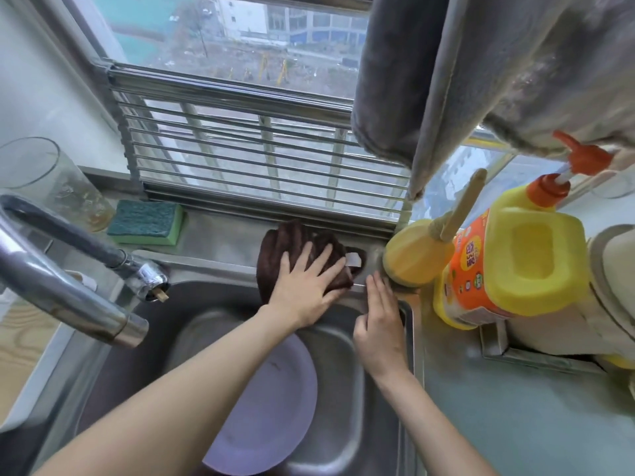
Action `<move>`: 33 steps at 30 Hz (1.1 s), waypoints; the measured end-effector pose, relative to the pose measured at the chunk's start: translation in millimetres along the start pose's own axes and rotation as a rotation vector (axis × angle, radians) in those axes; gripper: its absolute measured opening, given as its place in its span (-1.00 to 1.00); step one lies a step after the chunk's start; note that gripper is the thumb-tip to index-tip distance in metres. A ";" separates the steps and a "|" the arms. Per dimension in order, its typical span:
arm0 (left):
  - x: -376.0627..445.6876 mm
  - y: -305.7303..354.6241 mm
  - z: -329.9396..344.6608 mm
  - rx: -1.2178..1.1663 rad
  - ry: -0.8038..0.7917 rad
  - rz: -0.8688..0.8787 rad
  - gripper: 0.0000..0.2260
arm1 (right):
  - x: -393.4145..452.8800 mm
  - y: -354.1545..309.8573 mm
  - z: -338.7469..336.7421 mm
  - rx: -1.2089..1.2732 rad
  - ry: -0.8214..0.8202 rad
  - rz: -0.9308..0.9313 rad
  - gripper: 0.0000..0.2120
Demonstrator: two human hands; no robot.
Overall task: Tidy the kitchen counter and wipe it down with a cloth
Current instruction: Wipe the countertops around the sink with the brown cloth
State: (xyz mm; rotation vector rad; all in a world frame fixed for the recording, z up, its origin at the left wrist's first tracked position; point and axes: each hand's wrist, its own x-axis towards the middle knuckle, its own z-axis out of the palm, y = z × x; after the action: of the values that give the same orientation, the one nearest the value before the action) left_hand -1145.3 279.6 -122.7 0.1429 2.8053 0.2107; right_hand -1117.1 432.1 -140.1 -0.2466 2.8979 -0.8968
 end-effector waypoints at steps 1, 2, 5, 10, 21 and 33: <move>-2.8 -6.6 1.4 0.000 0.023 -0.040 -0.44 | -4.7 1.3 -0.5 0.022 0.014 0.008 -0.39; -6.4 -15.3 2.9 -0.017 0.057 -0.127 -0.40 | -9.8 3.4 -0.7 0.039 0.029 0.007 -0.39; -17.7 -39.0 4.0 -0.136 0.119 -0.505 -0.39 | -20.2 12.0 0.4 0.046 0.078 -0.018 -0.41; -11.0 -31.5 3.6 -0.188 0.160 -0.623 -0.49 | -27.8 16.8 1.4 0.064 0.123 -0.045 -0.44; -16.4 72.6 2.7 -0.330 0.339 -0.098 -0.64 | -42.9 15.5 -14.3 0.147 0.108 0.108 -0.48; -90.9 30.6 -45.3 -2.156 -0.001 -0.613 -0.67 | -36.1 -51.2 -35.4 1.193 -0.280 0.540 -0.42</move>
State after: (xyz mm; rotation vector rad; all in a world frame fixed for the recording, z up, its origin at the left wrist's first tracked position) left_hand -1072.0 292.8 -47.2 -1.0452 1.0915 2.4474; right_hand -1080.2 416.6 -80.3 0.4385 1.6001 -1.9676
